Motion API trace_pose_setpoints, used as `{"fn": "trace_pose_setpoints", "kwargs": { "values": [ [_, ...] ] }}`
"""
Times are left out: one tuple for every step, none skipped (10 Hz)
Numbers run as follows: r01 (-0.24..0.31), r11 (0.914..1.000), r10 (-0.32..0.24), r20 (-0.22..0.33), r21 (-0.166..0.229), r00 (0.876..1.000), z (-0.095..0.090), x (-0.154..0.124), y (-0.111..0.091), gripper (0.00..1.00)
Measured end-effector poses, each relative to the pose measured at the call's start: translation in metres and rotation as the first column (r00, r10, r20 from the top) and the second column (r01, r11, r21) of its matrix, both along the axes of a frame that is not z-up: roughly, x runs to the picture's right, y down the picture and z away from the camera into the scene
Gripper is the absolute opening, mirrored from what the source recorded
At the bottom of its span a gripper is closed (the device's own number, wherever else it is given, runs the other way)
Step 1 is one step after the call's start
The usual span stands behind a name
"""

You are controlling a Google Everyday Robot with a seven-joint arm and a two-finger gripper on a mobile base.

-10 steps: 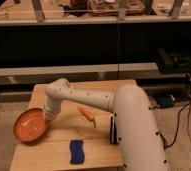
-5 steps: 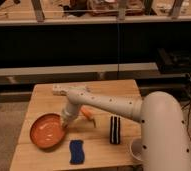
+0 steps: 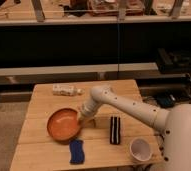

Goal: Drag the ceramic bowl in a circle

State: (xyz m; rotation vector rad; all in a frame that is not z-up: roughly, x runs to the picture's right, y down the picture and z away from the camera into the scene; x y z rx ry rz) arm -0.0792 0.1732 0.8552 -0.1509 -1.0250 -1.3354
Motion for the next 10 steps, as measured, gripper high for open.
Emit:
{"fn": "trace_pose_setpoints", "kwargs": {
  "values": [
    [-0.059,0.9982,0.059,-0.037,-0.013,0.998,0.006,-0.001,-0.010,0.00],
    [-0.099,0.9948,0.098,-0.064,-0.023,0.993,0.011,-0.004,-0.017,0.00],
    [-0.155,0.9873,0.151,-0.104,-0.034,0.983,0.017,-0.016,-0.028,0.00],
    [-0.203,0.9782,0.196,-0.140,-0.043,0.971,0.023,-0.037,-0.038,0.00],
    [-0.220,0.9745,0.210,-0.152,-0.046,0.966,0.025,-0.053,-0.044,0.00],
    [-0.221,0.9742,0.212,-0.156,-0.045,0.965,0.025,-0.072,-0.048,0.00],
    [-0.198,0.9793,0.189,-0.150,-0.045,0.970,0.025,-0.106,-0.052,0.00],
    [-0.162,0.9858,0.154,-0.136,-0.046,0.979,0.023,-0.125,-0.050,0.00],
    [-0.116,0.9922,0.111,-0.109,-0.044,0.988,0.021,-0.143,-0.046,0.00],
    [-0.043,0.9984,0.041,-0.063,-0.037,0.997,0.016,-0.161,-0.036,0.00]
  ]
}}
